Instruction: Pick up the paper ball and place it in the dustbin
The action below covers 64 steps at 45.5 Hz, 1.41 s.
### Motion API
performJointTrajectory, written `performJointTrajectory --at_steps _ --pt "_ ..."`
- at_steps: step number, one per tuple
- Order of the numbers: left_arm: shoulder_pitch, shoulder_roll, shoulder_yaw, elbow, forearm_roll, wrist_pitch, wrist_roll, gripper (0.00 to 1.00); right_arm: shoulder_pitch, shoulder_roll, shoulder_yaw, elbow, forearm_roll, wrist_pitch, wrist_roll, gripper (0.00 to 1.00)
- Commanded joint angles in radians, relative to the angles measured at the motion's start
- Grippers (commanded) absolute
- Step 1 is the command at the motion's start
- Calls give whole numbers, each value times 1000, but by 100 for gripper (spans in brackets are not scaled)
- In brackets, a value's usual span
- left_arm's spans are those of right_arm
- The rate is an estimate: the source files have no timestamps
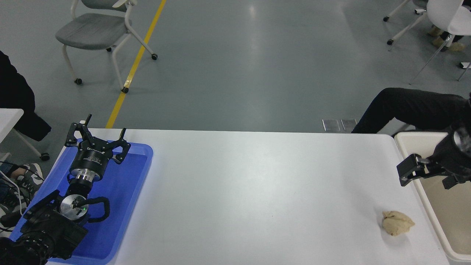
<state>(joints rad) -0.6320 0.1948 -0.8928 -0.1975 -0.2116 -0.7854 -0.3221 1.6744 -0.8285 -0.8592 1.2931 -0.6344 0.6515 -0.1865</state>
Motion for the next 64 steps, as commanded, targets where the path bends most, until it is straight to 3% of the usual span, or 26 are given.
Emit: performJointTrajectory --at_steps 1,12,61,64 --pt "0 -2 0 3 0 0 0 100 -287 -29 207 -95 -114 -49 2 100" --pt "0 -2 0 0 0 0 0 100 -461 26 321 -185 -168 -119 1 100" --pt "0 -2 0 0 0 0 0 100 -690 173 414 -345 -166 -352 -1 100" --pt "0 -2 0 0 0 0 0 100 -700 181 416 -354 -166 -366 1 96"
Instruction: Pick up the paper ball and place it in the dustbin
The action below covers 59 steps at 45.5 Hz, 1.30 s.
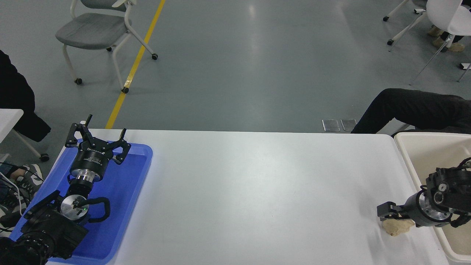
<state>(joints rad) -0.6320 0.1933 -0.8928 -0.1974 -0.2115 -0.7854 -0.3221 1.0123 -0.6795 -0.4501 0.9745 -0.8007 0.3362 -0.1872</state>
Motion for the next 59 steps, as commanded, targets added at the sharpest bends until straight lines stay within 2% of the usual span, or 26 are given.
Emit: performJointTrajectory --at_steps 1,5,9,13,14,15,16,27,36,44,59 --pt "0 0 0 0 0 0 0 100 -40 35 7 -37 0 -55 2 94" --pt "0 0 0 3 0 0 0 100 -47 41 7 -39 5 -69 3 76" --pt "0 0 0 0 1 0 0 100 -50 43 7 -42 3 -75 3 48" --pt "0 0 0 0 0 0 0 100 -51 43 7 -42 1 -74 3 35" --pt "0 0 0 0 1 0 0 100 -50 43 7 -40 3 -72 3 26" --pt "-2 0 0 3 0 0 0 100 -50 43 7 -40 3 -72 3 10" --pt "0 0 0 0 0 0 0 100 -50 43 5 -40 1 -72 3 0" --pt "-2 0 0 0 1 0 0 100 -5 18 -4 -22 5 -54 3 0" --pt "-2 0 0 0 0 0 0 100 164 -87 -70 88 5 18 2 0" --pt "-3 0 0 0 0 0 0 100 432 -155 -260 214 17 43 2 0" --pt "-3 0 0 3 0 0 0 100 983 -123 -646 392 44 129 2 0"
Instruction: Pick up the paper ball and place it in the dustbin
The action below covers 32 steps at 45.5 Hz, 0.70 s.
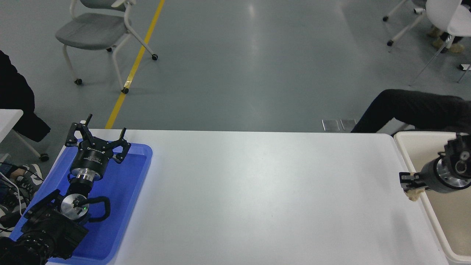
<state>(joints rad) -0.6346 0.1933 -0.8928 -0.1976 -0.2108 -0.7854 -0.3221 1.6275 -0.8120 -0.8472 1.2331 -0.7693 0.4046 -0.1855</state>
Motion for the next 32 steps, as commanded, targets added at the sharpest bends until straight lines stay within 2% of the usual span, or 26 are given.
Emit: performJointTrajectory --at_steps 1,14,32 --pt "1 0 0 0 -1 0 0 100 397 19 -272 143 18 66 0 0" --pt "-1 0 0 0 1 0 0 100 561 68 -404 217 47 77 0 0" --pt "-1 0 0 0 -1 0 0 100 580 59 -437 214 53 77 0 0"
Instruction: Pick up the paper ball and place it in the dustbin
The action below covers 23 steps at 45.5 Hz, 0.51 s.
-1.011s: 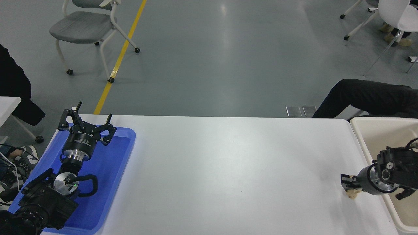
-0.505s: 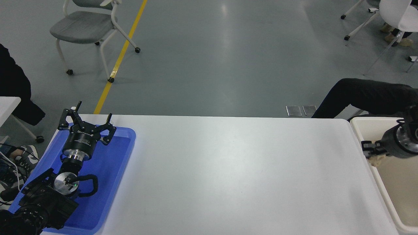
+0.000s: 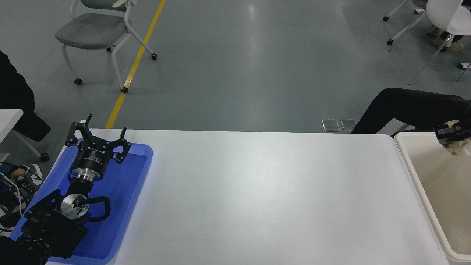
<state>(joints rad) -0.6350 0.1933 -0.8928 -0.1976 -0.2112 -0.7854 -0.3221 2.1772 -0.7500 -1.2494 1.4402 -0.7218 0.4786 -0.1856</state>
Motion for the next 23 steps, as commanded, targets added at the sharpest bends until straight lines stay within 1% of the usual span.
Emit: performJointTrajectory --at_steps 1,5,9,15,18,23 --pt "0 0 0 0 -1 0 0 100 29 -5 -38 3 5 3 0 0" --pt "0 0 0 0 1 0 0 100 20 -17 -58 -15 2 2 0 0" --pt "0 0 0 0 1 0 0 100 -8 -71 -64 -62 -22 0 2 0" --pt "0 0 0 0 -1 0 0 100 -117 -135 -32 -233 -110 0 5 0" --pt "0 0 -2 0 -1 0 0 100 -198 -166 11 -320 -139 0 18 0" --pt "0 0 0 0 1 0 0 100 -387 -193 123 -473 -146 -11 51 0"
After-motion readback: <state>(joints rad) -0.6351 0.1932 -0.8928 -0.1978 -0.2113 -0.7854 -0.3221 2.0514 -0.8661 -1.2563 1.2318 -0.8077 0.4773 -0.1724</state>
